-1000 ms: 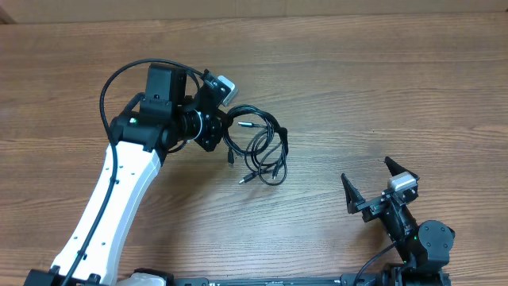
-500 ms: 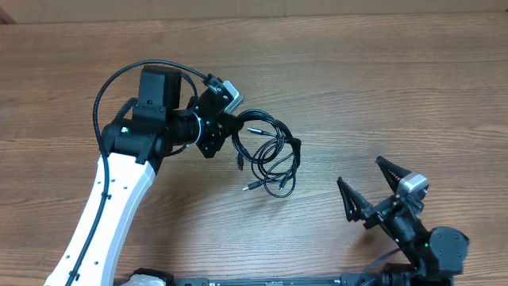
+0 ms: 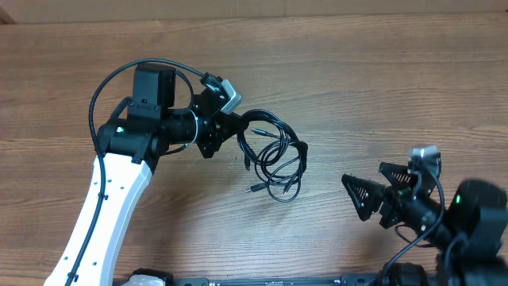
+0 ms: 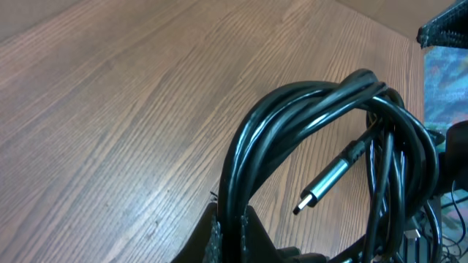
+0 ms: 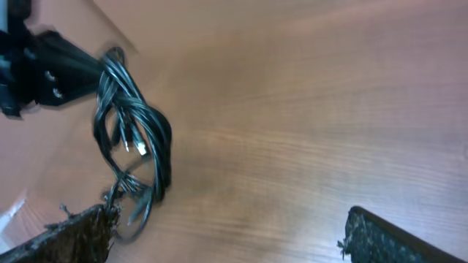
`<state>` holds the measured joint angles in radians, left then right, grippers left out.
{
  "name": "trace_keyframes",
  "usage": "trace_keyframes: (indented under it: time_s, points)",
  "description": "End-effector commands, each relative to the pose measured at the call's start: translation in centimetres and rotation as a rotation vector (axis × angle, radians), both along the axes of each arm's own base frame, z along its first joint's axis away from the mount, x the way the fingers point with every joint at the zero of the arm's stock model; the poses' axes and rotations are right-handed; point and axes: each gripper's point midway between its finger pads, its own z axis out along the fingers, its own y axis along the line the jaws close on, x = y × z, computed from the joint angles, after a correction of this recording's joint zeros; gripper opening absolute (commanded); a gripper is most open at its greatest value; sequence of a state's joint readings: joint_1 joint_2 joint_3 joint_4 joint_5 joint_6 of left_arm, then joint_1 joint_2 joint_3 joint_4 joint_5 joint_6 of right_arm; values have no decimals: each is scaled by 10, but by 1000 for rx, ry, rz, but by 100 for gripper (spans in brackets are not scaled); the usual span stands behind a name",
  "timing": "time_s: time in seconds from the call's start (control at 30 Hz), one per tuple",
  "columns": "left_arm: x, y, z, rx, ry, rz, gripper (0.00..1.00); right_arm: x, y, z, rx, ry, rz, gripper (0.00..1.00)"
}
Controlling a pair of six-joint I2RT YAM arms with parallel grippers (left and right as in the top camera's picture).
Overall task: Untangle cables
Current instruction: 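Move the right gripper toward the hanging cables below the left gripper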
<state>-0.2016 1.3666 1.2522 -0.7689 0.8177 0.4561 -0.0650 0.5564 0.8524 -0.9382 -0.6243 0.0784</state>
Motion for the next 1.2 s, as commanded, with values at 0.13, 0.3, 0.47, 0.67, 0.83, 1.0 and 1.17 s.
trace_keyframes:
  time_s: [0.13,0.3,0.47,0.67,0.83,1.0,1.17]
  points:
    - [15,11,40,-108,-68,54,4,16,-1,6,-13,322,41,100]
    - [13,11,49,-158,-81,23,4,31,14,-7,92,455,123,100]
    - [13,11,49,-157,-78,25,4,41,25,-17,181,549,179,100]
    - [13,12,48,-154,-79,28,4,44,26,-21,179,552,201,100]
    - [16,14,46,-140,-76,49,4,45,27,-20,165,529,218,100]
    - [16,13,46,-141,-74,46,4,44,47,-16,87,411,356,100]
    - [15,13,45,-140,-69,47,4,49,72,-6,48,292,462,100]
